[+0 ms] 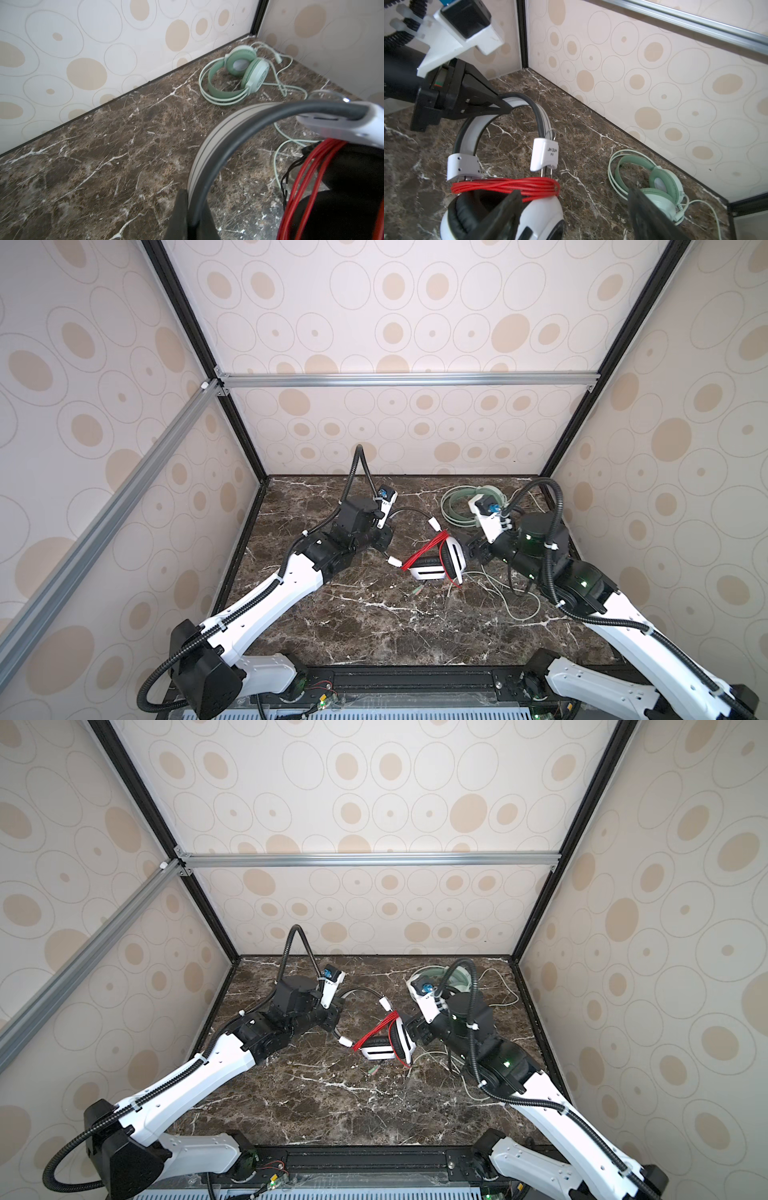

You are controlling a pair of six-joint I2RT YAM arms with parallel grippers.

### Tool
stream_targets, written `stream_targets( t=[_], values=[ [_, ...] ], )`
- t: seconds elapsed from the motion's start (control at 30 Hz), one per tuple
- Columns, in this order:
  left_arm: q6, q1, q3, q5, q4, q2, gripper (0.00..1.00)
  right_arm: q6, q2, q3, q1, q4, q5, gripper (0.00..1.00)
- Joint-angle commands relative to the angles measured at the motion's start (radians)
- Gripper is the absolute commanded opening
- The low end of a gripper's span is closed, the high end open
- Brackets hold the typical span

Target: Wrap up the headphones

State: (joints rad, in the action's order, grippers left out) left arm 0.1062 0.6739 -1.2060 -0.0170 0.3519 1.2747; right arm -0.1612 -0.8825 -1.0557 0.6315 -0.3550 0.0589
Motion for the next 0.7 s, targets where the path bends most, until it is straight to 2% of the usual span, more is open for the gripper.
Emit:
stream_targets(
  t=[0.0,0.07,0.27,0.5,0.67],
  values=[
    [0.098,-0.013,-0.136,0.079,-0.02,-0.025,0.0,0.069,0.088,0.062,-0.089,0.05,-0.146,0.86],
    [0.118,-0.016,-0.178,0.088,0.011,-0.025,0.0,0.099,0.147,0.104,-0.137,0.083,-0.197,0.88],
    [0.16,-0.023,-0.28,0.089,0.069,-0.012,0.0,0.199,0.264,0.203,-0.22,0.173,-0.234,0.89],
    [0.17,-0.032,-0.334,0.086,0.098,-0.01,0.0,0.238,0.319,0.244,-0.245,0.223,-0.235,0.9],
    [0.188,-0.053,-0.341,0.121,0.098,-0.024,0.0,0.239,0.344,0.299,-0.249,0.259,-0.229,0.9]
  ],
)
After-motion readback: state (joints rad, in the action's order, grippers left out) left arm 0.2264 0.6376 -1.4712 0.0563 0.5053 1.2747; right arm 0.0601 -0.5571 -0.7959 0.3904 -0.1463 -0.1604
